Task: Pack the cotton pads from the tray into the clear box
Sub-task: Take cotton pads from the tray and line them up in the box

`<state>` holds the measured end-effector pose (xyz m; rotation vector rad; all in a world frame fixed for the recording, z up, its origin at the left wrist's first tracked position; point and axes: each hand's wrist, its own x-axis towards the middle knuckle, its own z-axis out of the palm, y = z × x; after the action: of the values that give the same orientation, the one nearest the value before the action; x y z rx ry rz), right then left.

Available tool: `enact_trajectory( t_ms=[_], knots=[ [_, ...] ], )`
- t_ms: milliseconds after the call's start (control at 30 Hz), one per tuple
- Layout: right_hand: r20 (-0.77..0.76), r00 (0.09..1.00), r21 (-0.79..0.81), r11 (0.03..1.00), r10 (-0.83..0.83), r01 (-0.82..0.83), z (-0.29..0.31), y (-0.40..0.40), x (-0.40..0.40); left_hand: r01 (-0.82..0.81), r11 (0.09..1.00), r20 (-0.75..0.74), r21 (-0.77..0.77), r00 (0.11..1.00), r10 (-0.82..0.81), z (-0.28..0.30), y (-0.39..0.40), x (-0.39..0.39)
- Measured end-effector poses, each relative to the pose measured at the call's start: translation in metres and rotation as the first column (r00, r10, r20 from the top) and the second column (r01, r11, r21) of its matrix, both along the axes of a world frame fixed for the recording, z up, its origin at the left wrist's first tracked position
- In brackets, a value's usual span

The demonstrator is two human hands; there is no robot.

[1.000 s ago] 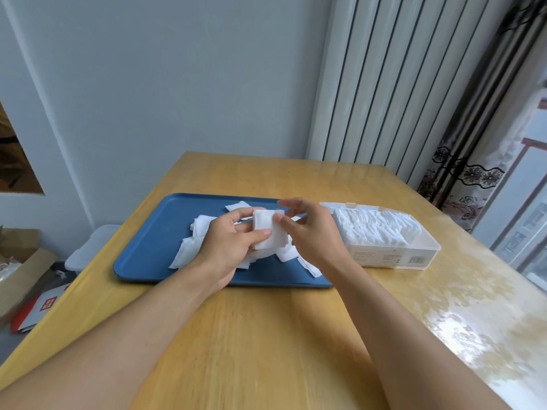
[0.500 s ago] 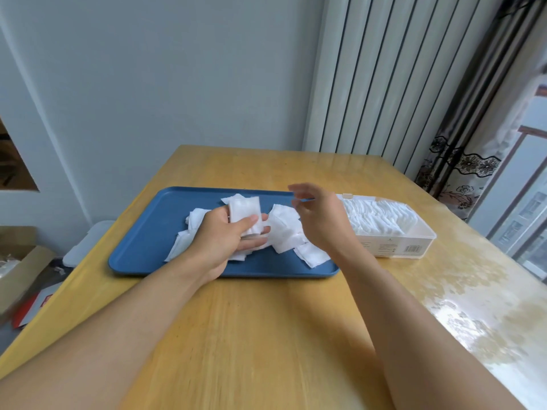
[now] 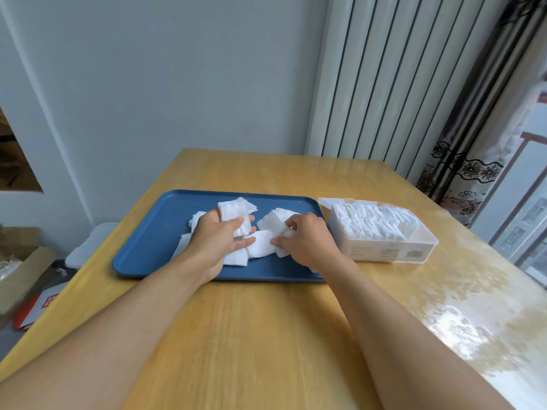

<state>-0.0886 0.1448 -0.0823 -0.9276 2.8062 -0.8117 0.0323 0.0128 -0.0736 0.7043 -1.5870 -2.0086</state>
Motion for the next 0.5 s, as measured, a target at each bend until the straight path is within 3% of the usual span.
enact_trajectory(
  t_ms=[200, 333, 433, 500],
  knots=[
    [0.116, 0.993, -0.316, 0.947, -0.015, 0.052, 0.005, 0.003, 0.005, -0.004, 1.0, -0.015, 0.006, 1.0, 0.004, 0.0, -0.001, 0.0],
    [0.236, 0.972, -0.549, 0.826, 0.004, 0.129, 0.022, 0.009, 0.01, -0.063, 0.997, -0.071, 0.045, 0.995, 0.066, 0.002, -0.003, 0.0],
    [0.504, 0.83, -0.666, 0.72, 0.239, 0.196, 0.032, 0.01, 0.019, -0.047, 0.985, -0.119, 0.164, 0.991, 0.067, 0.006, -0.003, -0.001],
    [0.56, 0.769, -0.649, 0.741, 0.309, 0.175, 0.029, 0.007, 0.023, 0.008, 0.967, -0.174, 0.255, 0.984, 0.038, 0.01, -0.001, 0.0]
  ],
)
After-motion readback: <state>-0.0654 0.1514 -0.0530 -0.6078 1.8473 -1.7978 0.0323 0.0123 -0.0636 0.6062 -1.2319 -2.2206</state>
